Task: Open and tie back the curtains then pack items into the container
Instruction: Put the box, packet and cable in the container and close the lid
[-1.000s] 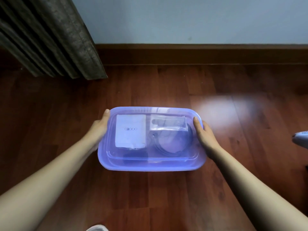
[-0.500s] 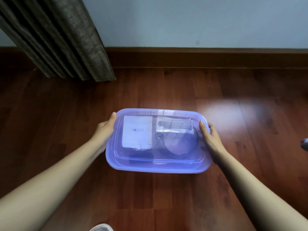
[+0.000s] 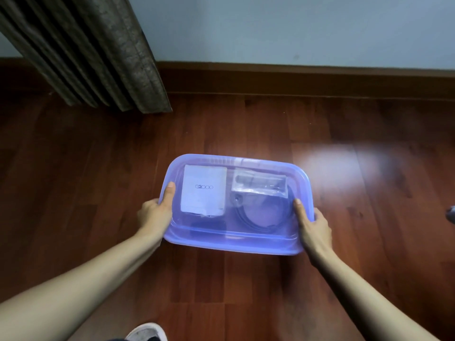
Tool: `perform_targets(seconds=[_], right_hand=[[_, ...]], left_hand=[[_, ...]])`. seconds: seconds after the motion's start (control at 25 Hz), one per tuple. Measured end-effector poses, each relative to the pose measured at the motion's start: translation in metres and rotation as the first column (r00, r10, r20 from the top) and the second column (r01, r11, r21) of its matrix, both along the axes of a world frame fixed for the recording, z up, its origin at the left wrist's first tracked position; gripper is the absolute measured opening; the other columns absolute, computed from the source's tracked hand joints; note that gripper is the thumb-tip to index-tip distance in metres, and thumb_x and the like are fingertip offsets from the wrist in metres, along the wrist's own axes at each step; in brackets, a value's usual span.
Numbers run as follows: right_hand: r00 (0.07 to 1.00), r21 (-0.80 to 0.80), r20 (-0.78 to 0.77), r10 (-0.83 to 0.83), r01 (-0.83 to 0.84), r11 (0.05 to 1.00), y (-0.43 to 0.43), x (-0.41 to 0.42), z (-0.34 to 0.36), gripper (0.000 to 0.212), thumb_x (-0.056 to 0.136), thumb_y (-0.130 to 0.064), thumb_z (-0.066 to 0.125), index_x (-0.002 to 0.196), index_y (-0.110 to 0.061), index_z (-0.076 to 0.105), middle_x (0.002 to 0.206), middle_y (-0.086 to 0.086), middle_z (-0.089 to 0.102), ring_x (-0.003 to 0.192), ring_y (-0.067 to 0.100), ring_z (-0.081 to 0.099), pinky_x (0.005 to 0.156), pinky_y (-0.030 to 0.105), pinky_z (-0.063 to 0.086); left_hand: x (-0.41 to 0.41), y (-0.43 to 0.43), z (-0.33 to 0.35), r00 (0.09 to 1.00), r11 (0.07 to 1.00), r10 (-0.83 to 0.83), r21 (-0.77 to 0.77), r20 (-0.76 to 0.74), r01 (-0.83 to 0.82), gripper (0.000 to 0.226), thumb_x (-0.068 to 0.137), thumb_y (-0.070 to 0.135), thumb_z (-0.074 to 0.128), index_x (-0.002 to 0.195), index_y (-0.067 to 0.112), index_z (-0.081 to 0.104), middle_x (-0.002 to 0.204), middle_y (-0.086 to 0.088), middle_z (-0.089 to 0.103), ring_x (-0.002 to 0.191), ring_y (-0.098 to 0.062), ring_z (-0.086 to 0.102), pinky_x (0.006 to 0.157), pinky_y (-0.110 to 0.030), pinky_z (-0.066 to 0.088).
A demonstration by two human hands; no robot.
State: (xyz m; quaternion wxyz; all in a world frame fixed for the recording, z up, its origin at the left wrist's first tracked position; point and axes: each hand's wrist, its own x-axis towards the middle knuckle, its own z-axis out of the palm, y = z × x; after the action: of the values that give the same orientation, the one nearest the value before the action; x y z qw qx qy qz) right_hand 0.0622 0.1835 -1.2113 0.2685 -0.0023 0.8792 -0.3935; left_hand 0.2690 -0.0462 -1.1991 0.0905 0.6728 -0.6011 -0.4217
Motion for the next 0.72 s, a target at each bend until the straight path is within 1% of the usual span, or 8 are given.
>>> perform_targets(seconds=[0.12,0.24,0.32,0.4,0.48,0.56,0.68,0.72], right_hand=[[1.0,-0.002,-0.017,0.016,-0.016,1.0,-0.008,0.002,0.006,0.046,0.084,-0.063,0.049,0.091,-0.019,0.059,0.086,0.002,0.063,0.092,0.032,0.057,0.082,0.038,0.043],[0.992,-0.016,0.0,0.128,-0.128,0.992,-0.046,0.005,0.019,0.046,0.084,-0.064,0.048,0.087,-0.019,0.055,0.079,-0.002,0.06,0.088,0.029,0.055,0.078,0.035,0.041],[0.969,-0.072,0.031,0.243,-0.241,0.968,-0.086,0.014,0.023,0.054,0.076,-0.071,0.051,0.092,-0.02,0.056,0.089,0.0,0.064,0.09,0.026,0.059,0.081,0.036,0.046],[0.914,-0.175,0.072,0.399,-0.382,0.907,-0.13,0.031,0.024,0.067,0.06,-0.078,0.06,0.099,-0.023,0.059,0.097,-0.003,0.069,0.091,0.019,0.065,0.083,0.041,0.053],[0.819,-0.237,0.117,0.562,-0.527,0.816,-0.174,0.054,0.023,0.073,0.053,-0.077,0.068,0.104,-0.027,0.061,0.098,-0.003,0.071,0.09,0.018,0.069,0.077,0.044,0.058],[0.735,-0.264,0.14,0.664,-0.619,0.74,-0.218,0.08,0.028,0.074,0.054,-0.078,0.067,0.108,-0.028,0.06,0.099,-0.002,0.072,0.09,0.021,0.07,0.07,0.042,0.06],[0.682,-0.24,0.106,0.724,-0.689,0.684,-0.28,0.121,0.05,0.064,0.06,-0.076,0.062,0.107,-0.033,0.054,0.1,-0.006,0.068,0.091,0.019,0.068,0.072,0.043,0.059],[0.671,-0.23,0.091,0.736,-0.705,0.671,-0.297,0.134,0.059,0.061,0.062,-0.074,0.061,0.106,-0.033,0.053,0.1,-0.008,0.066,0.091,0.019,0.066,0.074,0.044,0.059]], left_hand=[[0.005,-0.007,0.001,1.0,1.0,0.016,-0.011,-0.02,-0.016,0.059,0.085,0.066,0.043,0.061,0.012,0.041,0.061,-0.007,0.049,0.055,-0.022,0.043,0.052,-0.031,0.032],[0.03,-0.029,0.006,0.992,0.993,0.122,0.011,-0.046,-0.121,0.064,0.083,0.069,0.043,0.066,0.009,0.054,0.066,-0.008,0.057,0.063,-0.029,0.052,0.058,-0.033,0.04],[0.062,-0.053,0.012,0.971,0.973,0.233,0.003,-0.056,-0.233,0.069,0.08,0.071,0.044,0.07,0.005,0.061,0.073,-0.011,0.062,0.071,-0.031,0.059,0.066,-0.036,0.046],[0.1,-0.08,0.018,0.941,0.943,0.333,0.004,-0.052,-0.334,0.069,0.077,0.074,0.046,0.068,0.007,0.061,0.081,-0.013,0.064,0.076,-0.032,0.062,0.073,-0.039,0.05],[0.14,-0.109,0.025,0.907,0.908,0.418,0.009,-0.051,-0.419,0.073,0.069,0.079,0.048,0.08,0.009,0.066,0.092,-0.015,0.068,0.082,-0.033,0.065,0.08,-0.043,0.054],[0.181,-0.135,0.036,0.876,0.88,0.475,0.042,-0.083,-0.474,0.088,0.06,0.085,0.049,0.099,0.007,0.066,0.102,-0.017,0.068,0.088,-0.034,0.066,0.083,-0.046,0.054],[0.24,-0.168,0.055,0.806,0.819,0.573,0.097,-0.149,-0.565,0.108,0.045,0.091,0.054,0.118,0.012,0.062,0.117,-0.014,0.064,0.101,-0.034,0.063,0.09,-0.048,0.051],[0.254,-0.175,0.065,0.765,0.793,0.609,0.139,-0.209,-0.593,0.105,0.047,0.089,0.057,0.119,0.013,0.061,0.121,-0.013,0.063,0.102,-0.031,0.062,0.09,-0.046,0.051]])
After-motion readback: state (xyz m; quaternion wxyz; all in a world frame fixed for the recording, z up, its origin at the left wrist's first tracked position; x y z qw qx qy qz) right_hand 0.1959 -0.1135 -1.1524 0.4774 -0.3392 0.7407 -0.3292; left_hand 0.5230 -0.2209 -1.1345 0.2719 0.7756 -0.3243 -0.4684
